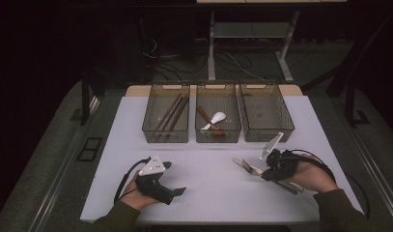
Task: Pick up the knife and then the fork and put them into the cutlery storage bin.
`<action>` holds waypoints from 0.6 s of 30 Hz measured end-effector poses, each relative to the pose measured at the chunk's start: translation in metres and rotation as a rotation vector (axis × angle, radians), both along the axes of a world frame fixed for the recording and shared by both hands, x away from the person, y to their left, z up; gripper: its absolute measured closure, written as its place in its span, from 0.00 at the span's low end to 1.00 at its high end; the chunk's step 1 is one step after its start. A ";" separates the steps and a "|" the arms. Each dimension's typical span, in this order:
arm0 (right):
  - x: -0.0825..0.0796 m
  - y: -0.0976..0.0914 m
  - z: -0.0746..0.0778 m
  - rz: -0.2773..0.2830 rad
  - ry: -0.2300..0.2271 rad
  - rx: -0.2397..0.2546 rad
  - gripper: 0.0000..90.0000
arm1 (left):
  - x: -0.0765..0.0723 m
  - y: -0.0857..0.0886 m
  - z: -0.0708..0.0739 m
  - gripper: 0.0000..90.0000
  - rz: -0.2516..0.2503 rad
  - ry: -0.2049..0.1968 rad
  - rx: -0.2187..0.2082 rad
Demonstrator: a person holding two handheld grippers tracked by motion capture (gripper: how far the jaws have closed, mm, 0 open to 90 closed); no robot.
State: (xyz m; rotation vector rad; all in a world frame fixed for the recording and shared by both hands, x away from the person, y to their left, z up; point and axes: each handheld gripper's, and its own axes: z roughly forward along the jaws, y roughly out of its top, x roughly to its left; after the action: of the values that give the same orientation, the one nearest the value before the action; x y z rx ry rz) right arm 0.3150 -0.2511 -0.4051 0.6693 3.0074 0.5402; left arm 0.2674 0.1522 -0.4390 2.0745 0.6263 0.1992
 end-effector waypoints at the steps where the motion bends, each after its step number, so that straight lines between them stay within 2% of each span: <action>1: 0.001 -0.003 0.001 -0.011 -0.002 0.033 0.95 | 0.000 0.000 0.000 0.00 0.001 0.000 -0.001; 5: 0.002 -0.013 0.006 -0.068 -0.022 0.120 0.95 | 0.000 0.001 0.000 0.00 0.000 -0.004 -0.002; 8: 0.002 -0.019 0.008 -0.100 -0.037 0.161 0.95 | 0.000 0.001 0.001 0.00 -0.002 -0.005 -0.001; 12: 0.002 -0.027 0.010 -0.140 -0.038 0.252 0.95 | -0.001 0.000 0.001 0.00 -0.002 -0.006 -0.004; 18: 0.002 -0.036 0.015 -0.187 -0.086 0.314 0.95 | 0.000 0.001 0.001 0.00 -0.004 -0.007 -0.004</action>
State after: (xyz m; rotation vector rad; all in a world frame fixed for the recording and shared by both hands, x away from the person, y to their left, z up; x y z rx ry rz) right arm 0.3172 -0.2869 -0.3902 0.9035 2.7660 1.0110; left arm 0.2670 0.1528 -0.4381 2.0703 0.6177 0.2025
